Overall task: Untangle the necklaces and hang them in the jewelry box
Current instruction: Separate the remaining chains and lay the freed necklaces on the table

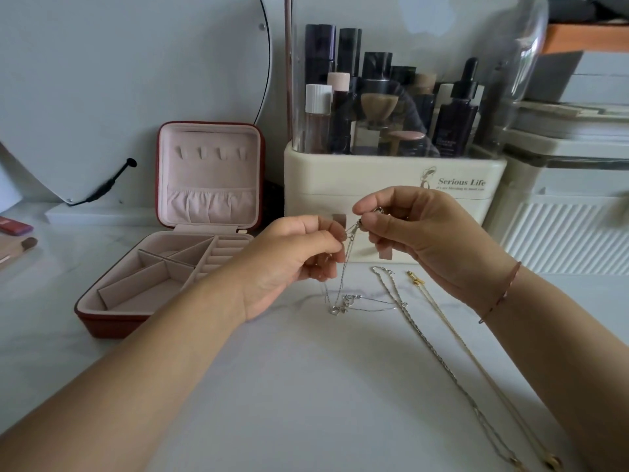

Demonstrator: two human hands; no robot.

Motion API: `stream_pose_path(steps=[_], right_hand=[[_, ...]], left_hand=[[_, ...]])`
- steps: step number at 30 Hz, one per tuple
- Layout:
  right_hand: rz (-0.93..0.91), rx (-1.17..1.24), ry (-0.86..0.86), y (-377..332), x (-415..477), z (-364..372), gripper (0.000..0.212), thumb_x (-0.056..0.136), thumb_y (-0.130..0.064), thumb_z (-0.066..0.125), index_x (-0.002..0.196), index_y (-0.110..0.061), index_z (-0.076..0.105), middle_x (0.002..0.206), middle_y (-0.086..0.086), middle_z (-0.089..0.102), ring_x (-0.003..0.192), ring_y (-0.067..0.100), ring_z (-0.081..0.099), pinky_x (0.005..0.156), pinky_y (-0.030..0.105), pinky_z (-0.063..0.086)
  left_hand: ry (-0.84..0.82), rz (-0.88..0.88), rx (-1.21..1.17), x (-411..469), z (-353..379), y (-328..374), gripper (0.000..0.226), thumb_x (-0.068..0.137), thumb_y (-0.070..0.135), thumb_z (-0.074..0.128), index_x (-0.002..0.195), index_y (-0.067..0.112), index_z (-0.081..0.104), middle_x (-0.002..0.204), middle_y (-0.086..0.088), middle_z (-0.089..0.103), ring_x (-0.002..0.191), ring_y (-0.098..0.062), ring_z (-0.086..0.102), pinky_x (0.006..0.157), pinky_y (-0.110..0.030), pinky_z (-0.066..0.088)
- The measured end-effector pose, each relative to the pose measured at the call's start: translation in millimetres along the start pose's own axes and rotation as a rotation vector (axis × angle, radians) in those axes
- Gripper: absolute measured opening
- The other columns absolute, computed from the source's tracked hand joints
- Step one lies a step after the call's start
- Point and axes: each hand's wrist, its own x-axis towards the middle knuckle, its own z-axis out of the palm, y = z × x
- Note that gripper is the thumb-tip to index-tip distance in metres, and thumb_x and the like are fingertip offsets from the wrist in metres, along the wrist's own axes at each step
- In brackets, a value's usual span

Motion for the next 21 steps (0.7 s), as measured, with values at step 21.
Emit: stream_pose_path(steps=[21], right_hand=[[-0.059, -0.017, -0.081, 0.2, -1.5, 6.0, 0.012, 0.081, -0.001, 0.067, 0.088, -0.011, 0.069, 0.063, -0.007, 0.059, 0.058, 0.005, 0.049, 0.061, 0.019, 0.04]], left_hand=[[0.084, 0.049, 0.117, 0.2, 4.5, 0.4, 0.014, 0.08, 0.01, 0.07, 0.093, 0.007, 0.07, 0.077, 0.009, 0.067, 0.071, 0.0, 0.06, 0.072, -0.013, 0.042]])
